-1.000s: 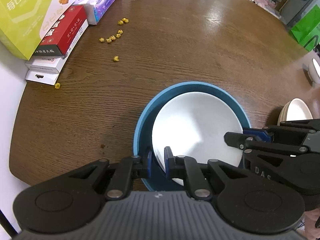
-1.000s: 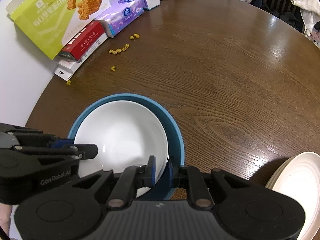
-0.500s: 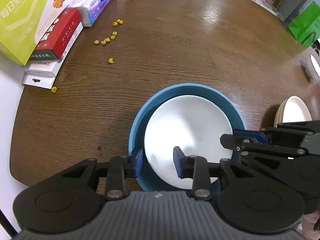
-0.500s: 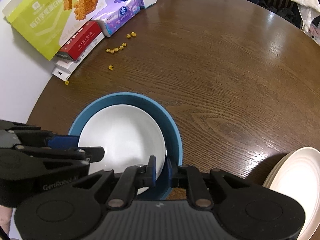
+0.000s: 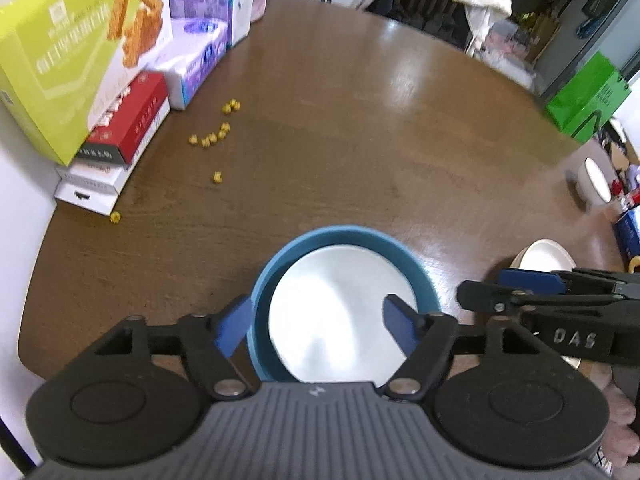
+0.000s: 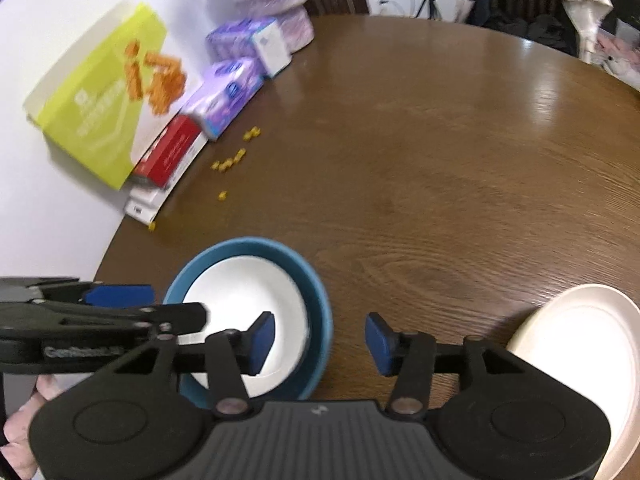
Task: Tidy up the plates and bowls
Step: 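Open both grippers to release the large white bowl rim, then withdraw both tools and move toward the small black-rimmed white bowl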
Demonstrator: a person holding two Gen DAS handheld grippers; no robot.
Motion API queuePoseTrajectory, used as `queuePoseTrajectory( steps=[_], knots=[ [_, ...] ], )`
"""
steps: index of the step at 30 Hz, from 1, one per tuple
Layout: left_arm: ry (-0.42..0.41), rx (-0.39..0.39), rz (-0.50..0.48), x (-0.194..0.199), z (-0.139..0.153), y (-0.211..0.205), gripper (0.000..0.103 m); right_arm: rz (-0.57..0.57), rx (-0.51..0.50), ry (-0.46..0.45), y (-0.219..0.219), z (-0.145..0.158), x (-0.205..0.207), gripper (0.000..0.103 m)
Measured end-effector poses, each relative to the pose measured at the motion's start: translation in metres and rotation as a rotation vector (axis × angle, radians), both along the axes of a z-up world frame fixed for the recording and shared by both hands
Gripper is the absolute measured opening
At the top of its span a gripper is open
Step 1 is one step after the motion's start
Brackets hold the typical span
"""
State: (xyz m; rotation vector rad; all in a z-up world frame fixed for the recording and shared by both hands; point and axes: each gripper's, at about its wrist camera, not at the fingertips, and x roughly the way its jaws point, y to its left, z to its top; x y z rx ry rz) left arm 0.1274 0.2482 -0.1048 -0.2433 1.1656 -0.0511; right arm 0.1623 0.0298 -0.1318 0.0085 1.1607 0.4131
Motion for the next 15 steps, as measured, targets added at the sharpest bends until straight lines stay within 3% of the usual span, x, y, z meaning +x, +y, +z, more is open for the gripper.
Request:
queuePoseTrajectory(
  steps=[2,7,11,15],
  knots=[
    [-0.035,0.003,0.011,-0.003,0.007,-0.002,0.087,-0.043,0.004,-0.024,-0.015,0.005,-0.001,0.066],
    [-0.123,-0.022,0.031,-0.006,0.022,-0.015,0.1,-0.145,0.032,-0.129,-0.058,0.023,-0.011,0.083],
    [-0.201,-0.017,0.021,-0.007,0.036,-0.039,0.103,-0.215,0.048,-0.21,-0.094,0.036,-0.019,0.091],
    [-0.256,-0.021,0.001,-0.007,0.046,-0.067,0.103,-0.29,0.053,-0.258,-0.137,0.043,-0.029,0.092]
  ],
)
